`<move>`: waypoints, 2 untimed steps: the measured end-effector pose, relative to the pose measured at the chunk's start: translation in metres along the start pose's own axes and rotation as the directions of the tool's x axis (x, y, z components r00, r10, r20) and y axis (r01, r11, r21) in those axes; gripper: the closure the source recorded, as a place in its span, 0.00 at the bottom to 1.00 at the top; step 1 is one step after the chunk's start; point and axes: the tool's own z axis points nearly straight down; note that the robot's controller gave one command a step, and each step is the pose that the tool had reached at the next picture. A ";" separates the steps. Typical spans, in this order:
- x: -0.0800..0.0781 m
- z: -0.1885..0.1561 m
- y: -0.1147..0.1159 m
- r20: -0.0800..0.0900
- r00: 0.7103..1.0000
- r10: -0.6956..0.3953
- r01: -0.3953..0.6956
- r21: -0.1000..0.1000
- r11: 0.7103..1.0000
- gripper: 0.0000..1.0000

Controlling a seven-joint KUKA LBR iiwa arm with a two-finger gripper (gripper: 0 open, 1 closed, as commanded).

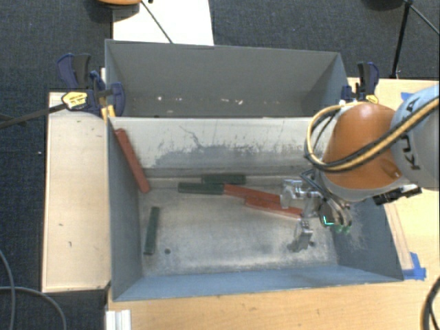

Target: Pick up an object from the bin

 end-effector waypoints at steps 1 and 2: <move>-0.018 0.045 0.015 0.004 0.999 -0.037 0.037 0.001 0.999 0.00; -0.058 0.064 0.009 -0.003 0.995 -0.098 0.098 -0.001 0.995 0.00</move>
Offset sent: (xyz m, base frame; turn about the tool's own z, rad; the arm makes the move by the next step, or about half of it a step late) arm 0.0670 0.0048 -0.0641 -0.1069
